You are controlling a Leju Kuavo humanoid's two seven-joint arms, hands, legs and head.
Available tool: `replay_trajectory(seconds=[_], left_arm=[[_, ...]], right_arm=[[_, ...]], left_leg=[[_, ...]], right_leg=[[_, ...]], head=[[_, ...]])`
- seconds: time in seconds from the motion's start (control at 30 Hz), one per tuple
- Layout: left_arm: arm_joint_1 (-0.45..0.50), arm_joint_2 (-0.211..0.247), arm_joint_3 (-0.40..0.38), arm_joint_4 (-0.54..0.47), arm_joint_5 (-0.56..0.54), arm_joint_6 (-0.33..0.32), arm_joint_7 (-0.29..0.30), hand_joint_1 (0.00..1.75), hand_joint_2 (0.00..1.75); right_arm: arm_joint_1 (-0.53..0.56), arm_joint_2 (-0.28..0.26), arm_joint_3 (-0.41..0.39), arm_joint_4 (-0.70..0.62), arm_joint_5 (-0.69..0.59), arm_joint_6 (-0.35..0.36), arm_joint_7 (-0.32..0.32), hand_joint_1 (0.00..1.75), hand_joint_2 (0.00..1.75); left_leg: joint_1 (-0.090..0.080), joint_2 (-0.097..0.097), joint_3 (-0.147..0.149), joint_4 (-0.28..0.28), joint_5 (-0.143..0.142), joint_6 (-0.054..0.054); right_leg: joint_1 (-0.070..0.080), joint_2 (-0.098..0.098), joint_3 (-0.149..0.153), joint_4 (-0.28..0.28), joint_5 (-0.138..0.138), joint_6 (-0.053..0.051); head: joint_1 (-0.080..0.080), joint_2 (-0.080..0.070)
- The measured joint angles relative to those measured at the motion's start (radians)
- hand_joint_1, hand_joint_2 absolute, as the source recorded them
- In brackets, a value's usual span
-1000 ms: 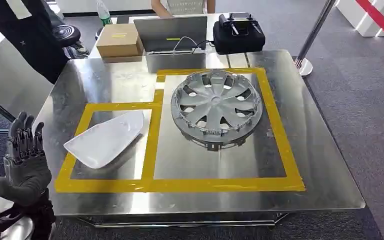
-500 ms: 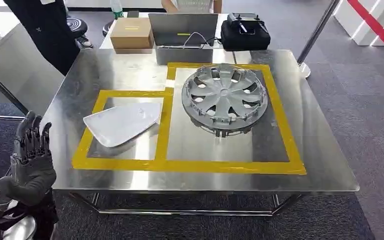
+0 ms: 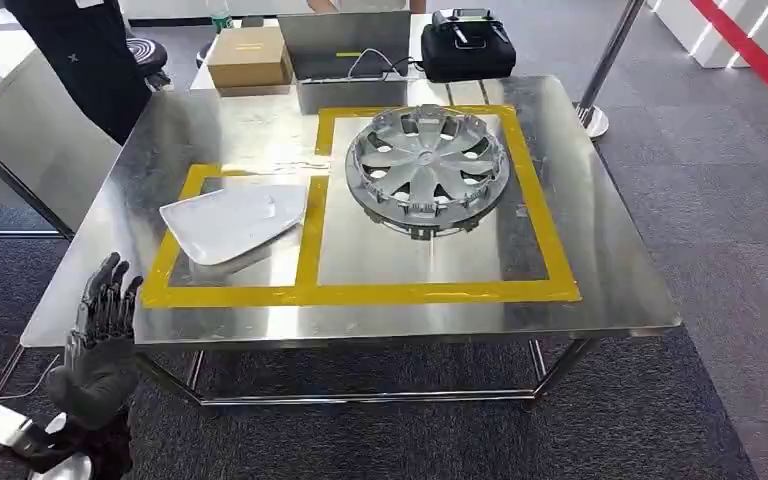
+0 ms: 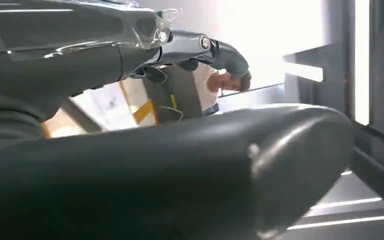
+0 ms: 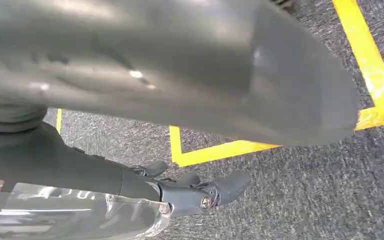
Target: Take the parts from the cabinet and place them on the table.
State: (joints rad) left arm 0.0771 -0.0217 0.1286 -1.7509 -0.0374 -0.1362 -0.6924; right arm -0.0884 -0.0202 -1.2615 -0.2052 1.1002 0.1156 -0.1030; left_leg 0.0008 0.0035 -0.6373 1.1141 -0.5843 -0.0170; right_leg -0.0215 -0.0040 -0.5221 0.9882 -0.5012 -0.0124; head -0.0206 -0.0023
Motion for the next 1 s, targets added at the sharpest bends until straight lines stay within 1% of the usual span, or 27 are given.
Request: replay_trajectory(seconds=[0.03,0.07,0.1,0.13,0.17,0.2,0.23,0.27,0.3,0.33,0.4,0.43,0.47,0.5,0.53,0.57,0.6,0.63,0.67,0.7,0.73,0.77,0.8,0.9,0.93,0.97,1.0], left_arm=[[0.009,0.002,-0.001,0.012,-0.006,-0.004,-0.001,0.0,0.0],[0.016,0.005,-0.005,0.036,-0.009,-0.008,-0.003,0.0,0.0],[0.018,0.008,-0.008,0.062,-0.014,-0.011,-0.004,0.0,0.0],[0.019,0.011,-0.011,0.085,-0.016,-0.016,-0.004,0.0,0.0],[0.018,0.013,-0.015,0.11,-0.019,-0.022,-0.005,0.0,0.0],[0.019,0.015,-0.017,0.13,-0.024,-0.026,-0.005,0.0,0.0],[0.016,0.017,-0.019,0.149,-0.026,-0.032,-0.005,0.0,0.0],[0.012,0.021,-0.022,0.172,-0.037,-0.035,-0.005,0.0,0.0],[0.009,0.024,-0.025,0.203,-0.041,-0.041,-0.006,0.0,0.0],[0.011,0.025,-0.027,0.242,-0.047,-0.044,-0.006,0.0,0.0],[0.024,0.027,-0.032,0.307,-0.062,-0.046,-0.006,0.0,0.0],[0.024,0.027,-0.038,0.331,-0.077,-0.04,-0.006,0.0,0.0],[0.023,0.027,-0.044,0.363,-0.088,-0.034,-0.006,0.0,0.0],[0.024,0.028,-0.048,0.405,-0.096,-0.028,-0.006,0.0,0.0],[0.025,0.027,-0.051,0.434,-0.101,-0.022,-0.006,0.0,0.0],[0.023,0.027,-0.059,0.483,-0.112,-0.012,-0.006,0.0,0.0],[0.021,0.027,-0.066,0.519,-0.117,-0.007,-0.006,0.0,0.0],[0.02,0.027,-0.074,0.566,-0.119,-0.005,-0.006,0.0,0.0],[0.016,0.027,-0.079,0.604,-0.129,-0.004,-0.006,0.0,0.0],[0.005,0.026,-0.084,0.653,-0.136,-0.002,-0.006,0.0,0.0],[-0.005,0.025,-0.087,0.694,-0.142,-0.001,-0.006,0.0,0.0],[-0.011,0.023,-0.092,0.732,-0.151,0.001,-0.006,0.0,0.0],[-0.024,0.023,-0.095,0.775,-0.157,0.008,-0.006,0.0,0.0],[-0.058,0.023,-0.102,0.969,-0.174,0.047,-0.006,0.0,0.0],[-0.073,0.026,-0.103,1.029,-0.182,0.062,-0.006,0.0,0.0],[-0.088,0.024,-0.108,1.105,-0.187,0.076,-0.004,0.0,0.0],[-0.101,0.026,-0.111,1.166,-0.193,0.093,0.005,0.0,0.0]], right_arm=[[-0.001,0.002,0.0,0.0,-0.002,0.001,-0.003,0.0,0.0],[-0.001,0.005,0.001,0.0,-0.005,0.002,-0.003,0.0,0.0],[-0.001,0.006,0.001,0.0,-0.006,0.002,-0.003,0.0,0.0],[-0.001,0.009,0.001,0.0,-0.006,0.002,-0.003,0.0,0.0],[-0.002,0.012,0.001,0.0,-0.008,0.002,-0.003,0.0,0.0],[-0.004,0.015,0.001,0.0,-0.009,0.001,-0.003,0.0,0.0],[-0.006,0.018,0.001,0.0,-0.011,0.0,-0.003,0.0,0.0],[-0.008,0.024,0.001,0.0,-0.011,0.0,0.001,0.0,0.0],[-0.007,0.028,0.001,0.0,-0.011,-0.001,0.008,0.0,0.0],[-0.008,0.031,0.001,0.0,-0.011,-0.002,0.016,0.0,0.0],[-0.004,0.038,0.001,0.001,-0.01,-0.003,0.026,0.0,0.0],[-0.001,0.04,0.001,0.002,-0.009,-0.006,0.029,0.0,0.0],[0.002,0.044,0.001,0.002,-0.008,-0.008,0.034,0.0,0.0],[0.002,0.047,0.001,0.002,-0.006,-0.009,0.035,0.0,0.0],[0.002,0.048,0.001,0.002,-0.005,-0.01,0.035,0.0,0.0],[0.001,0.05,0.001,0.002,-0.004,-0.011,0.035,0.0,0.0],[0.001,0.052,0.001,0.002,-0.002,-0.012,0.034,0.0,0.0],[0.001,0.055,0.001,0.002,0.0,-0.013,0.033,0.0,0.0],[0.001,0.058,0.001,0.002,0.0,-0.013,0.033,0.0,0.0],[0.001,0.059,0.001,0.002,0.0,-0.013,0.032,0.0,0.0],[-0.002,0.059,0.002,0.002,0.001,-0.013,0.032,0.0,0.0],[-0.006,0.06,0.002,0.002,0.001,-0.013,0.032,0.0,0.0],[-0.009,0.06,0.002,0.002,0.001,-0.013,0.031,0.0,0.0],[-0.011,0.064,0.002,0.002,-0.004,-0.011,0.03,0.0,0.0],[-0.01,0.068,0.002,0.003,-0.007,-0.011,0.031,0.0,0.0],[-0.009,0.066,0.002,0.003,-0.009,-0.011,0.031,0.0,0.0],[-0.009,0.067,0.002,0.003,-0.011,-0.011,0.031,0.0,0.0]], left_leg=[[0.002,0.0,-0.02,0.072,-0.048,-0.003],[0.002,0.0,-0.032,0.14,-0.077,-0.005],[0.003,0.0,-0.031,0.173,-0.07,-0.005],[0.003,0.0,-0.012,0.167,-0.038,-0.004],[0.003,0.0,0.028,0.123,0.005,-0.002],[0.003,0.0,0.082,0.05,0.038,0.001],[0.002,0.0,0.147,-0.041,0.046,0.006],[-0.001,0.0,0.218,-0.136,0.022,0.01],[-0.004,-0.002,0.237,-0.181,0.008,0.015],[-0.008,-0.002,0.228,-0.18,0.008,0.018],[-0.011,-0.001,0.21,-0.178,0.023,0.037],[-0.003,0.006,0.199,-0.18,0.039,0.047],[-0.004,0.004,0.185,-0.181,0.051,0.057],[-0.004,0.006,0.171,-0.18,0.063,0.063],[-0.006,0.008,0.156,-0.18,0.075,0.063],[-0.008,0.009,0.141,-0.179,0.086,0.065],[-0.01,0.01,0.127,-0.177,0.097,0.065],[-0.011,0.011,0.116,-0.171,0.109,0.064],[-0.012,0.012,0.096,-0.165,0.117,0.063],[-0.012,0.011,0.078,-0.158,0.126,0.061],[-0.012,0.009,0.064,-0.151,0.133,0.058],[-0.014,0.009,0.054,-0.145,0.138,0.053],[-0.019,0.01,0.045,-0.135,0.145,0.05],[-0.017,0.013,0.027,-0.134,0.174,0.034],[-0.017,0.007,0.012,-0.128,0.166,0.028],[-0.016,0.0,0.004,-0.112,0.128,0.017],[-0.01,0.0,-0.009,-0.062,0.068,0.012]], right_leg=[[0.001,0.0,-0.013,0.001,0.011,-0.001],[0.001,-0.001,-0.03,0.001,0.023,0.0],[0.001,-0.001,-0.042,0.003,0.035,0.002],[0.001,-0.003,-0.056,0.005,0.046,0.004],[0.002,-0.003,-0.071,0.006,0.057,0.007],[0.002,-0.003,-0.083,0.008,0.066,0.01],[0.002,-0.003,-0.091,0.008,0.076,0.013],[0.007,-0.002,-0.097,0.01,0.084,0.019],[0.007,-0.004,-0.099,0.009,0.094,0.026],[0.005,-0.005,-0.102,0.006,0.106,0.033],[0.002,-0.005,-0.104,-0.002,0.125,0.047],[-0.001,-0.002,-0.112,0.006,0.114,0.051],[0.0,-0.001,-0.127,0.04,0.055,0.053],[0.0,0.0,-0.143,0.106,-0.019,0.055],[0.0,0.0,-0.161,0.186,-0.082,0.057],[0.0,0.0,-0.172,0.258,-0.117,0.059],[0.0,0.0,-0.174,0.309,-0.119,0.06],[0.001,0.0,-0.16,0.327,-0.092,0.057],[0.003,0.0,-0.125,0.302,-0.05,0.053],[0.003,0.0,-0.073,0.24,-0.015,0.048],[0.006,0.001,-0.009,0.155,-0.003,0.041],[0.01,0.002,0.055,0.072,-0.02,0.036],[0.012,0.001,0.095,-0.004,-0.034,0.034],[0.016,0.002,0.085,-0.023,-0.044,0.032],[0.003,-0.002,0.072,-0.03,-0.036,0.019],[0.005,-0.003,0.065,-0.03,-0.026,0.01],[0.005,-0.005,0.052,-0.029,-0.017,-0.003]], head=[[0.002,0.0],[0.001,0.0],[0.0,0.0],[0.001,0.0],[0.0,0.0],[0.0,0.0],[0.001,0.0],[0.0,0.0],[0.002,0.0],[0.002,0.0],[0.002,0.0],[0.001,0.0],[0.005,0.0],[0.009,0.0],[0.009,0.0],[0.009,0.0],[0.009,0.0],[0.009,0.0],[0.009,0.0],[0.009,0.0],[0.009,0.0],[0.008,0.0],[0.009,0.0],[0.008,0.0],[0.009,0.0],[0.005,0.0],[0.003,0.0]])
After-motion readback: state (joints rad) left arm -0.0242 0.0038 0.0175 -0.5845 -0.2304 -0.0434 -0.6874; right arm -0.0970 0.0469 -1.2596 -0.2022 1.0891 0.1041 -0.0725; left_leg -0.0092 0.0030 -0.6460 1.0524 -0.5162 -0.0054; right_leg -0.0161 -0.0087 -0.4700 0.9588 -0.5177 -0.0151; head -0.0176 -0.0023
